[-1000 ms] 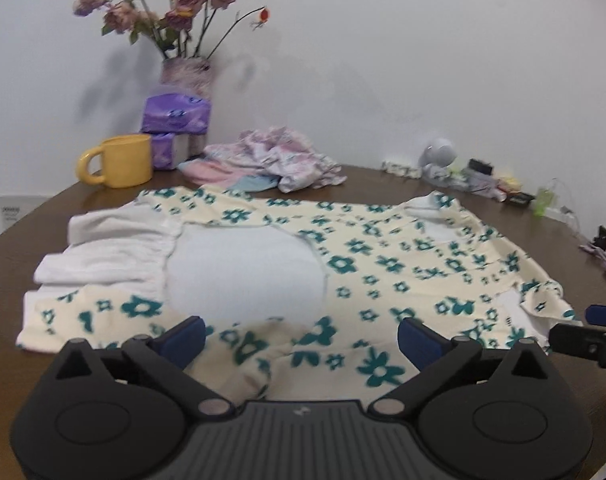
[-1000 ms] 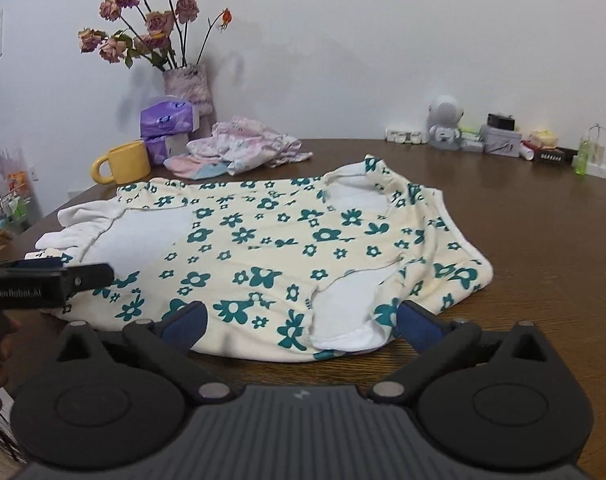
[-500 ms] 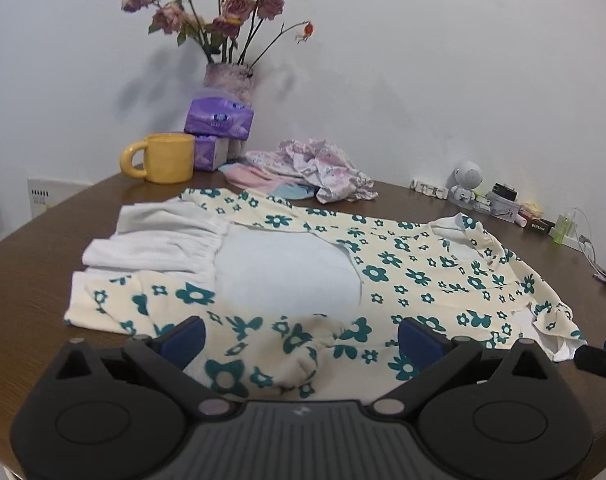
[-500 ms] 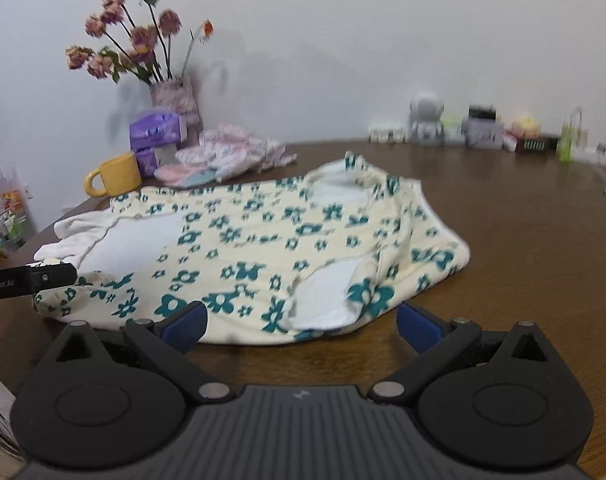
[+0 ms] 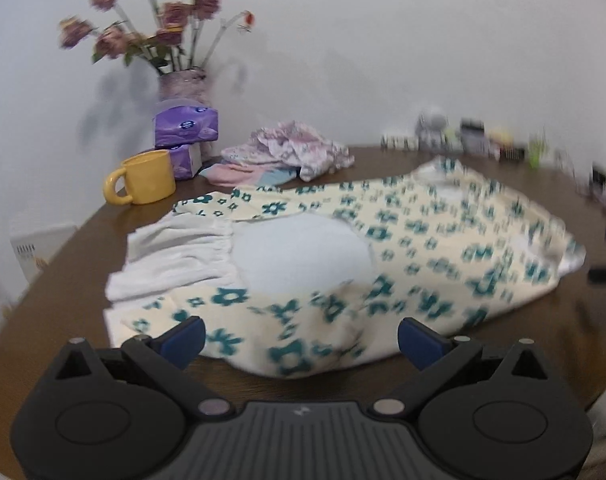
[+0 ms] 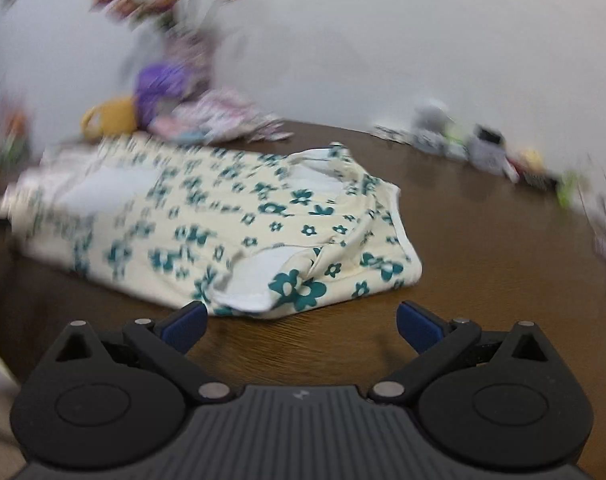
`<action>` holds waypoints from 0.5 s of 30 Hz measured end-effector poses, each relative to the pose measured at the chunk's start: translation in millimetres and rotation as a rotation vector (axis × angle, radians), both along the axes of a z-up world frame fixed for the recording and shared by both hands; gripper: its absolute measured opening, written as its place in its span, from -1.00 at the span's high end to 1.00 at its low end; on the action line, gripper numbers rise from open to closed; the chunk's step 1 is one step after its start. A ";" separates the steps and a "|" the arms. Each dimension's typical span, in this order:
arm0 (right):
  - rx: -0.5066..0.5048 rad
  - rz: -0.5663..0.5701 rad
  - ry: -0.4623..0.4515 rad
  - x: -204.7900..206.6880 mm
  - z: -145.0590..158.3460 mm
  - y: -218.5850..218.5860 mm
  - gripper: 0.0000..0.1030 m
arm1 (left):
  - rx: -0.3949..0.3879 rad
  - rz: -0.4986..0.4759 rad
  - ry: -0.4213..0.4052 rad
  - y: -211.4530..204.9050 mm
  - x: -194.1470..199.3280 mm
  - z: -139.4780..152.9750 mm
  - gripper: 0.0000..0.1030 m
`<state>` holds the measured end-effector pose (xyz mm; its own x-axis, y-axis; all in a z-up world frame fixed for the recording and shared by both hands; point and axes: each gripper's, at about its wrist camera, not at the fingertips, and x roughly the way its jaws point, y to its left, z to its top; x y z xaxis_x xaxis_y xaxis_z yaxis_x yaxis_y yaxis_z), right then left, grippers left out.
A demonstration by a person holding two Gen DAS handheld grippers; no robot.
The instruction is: Fold clothes
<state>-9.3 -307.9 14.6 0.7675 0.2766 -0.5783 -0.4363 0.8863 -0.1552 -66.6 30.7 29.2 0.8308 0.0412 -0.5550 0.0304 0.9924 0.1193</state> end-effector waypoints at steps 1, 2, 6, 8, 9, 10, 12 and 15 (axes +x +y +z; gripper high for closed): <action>-0.046 0.047 -0.003 1.3 0.9 1.8 -0.99 | 0.033 -0.024 0.014 0.2 0.5 0.3 -0.99; -0.090 0.086 -0.006 3.0 2.0 4.3 -0.99 | 0.067 -0.053 0.026 -0.7 0.7 0.6 -0.99; -0.216 0.208 0.020 12.3 6.4 15.7 -0.98 | 0.222 -0.190 0.054 -10.4 1.4 -0.3 -0.94; -0.264 0.262 0.029 12.7 7.3 23.3 -0.98 | 0.301 -0.242 0.070 -14.3 3.3 -2.8 -0.82; -0.288 0.289 0.033 12.9 7.7 27.1 -0.98 | 0.336 -0.268 0.086 -15.9 5.7 -4.5 -0.74; -0.312 0.313 0.034 12.8 7.1 30.0 -0.98 | 0.360 -0.294 0.103 -16.7 8.1 -5.9 -0.67; -0.362 0.357 0.033 11.9 5.1 35.1 -0.92 | 0.391 -0.340 0.141 -16.5 13.8 -8.6 -0.46; -0.414 0.408 0.044 16.7 3.5 36.5 -0.70 | 0.448 -0.416 0.185 -18.4 19.7 -11.3 -0.34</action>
<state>7.3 -271.4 18.1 0.6194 0.2890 -0.7299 -0.7433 0.5150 -0.4268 -46.9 12.3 17.9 0.7195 -0.0023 -0.6945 0.4620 0.7482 0.4761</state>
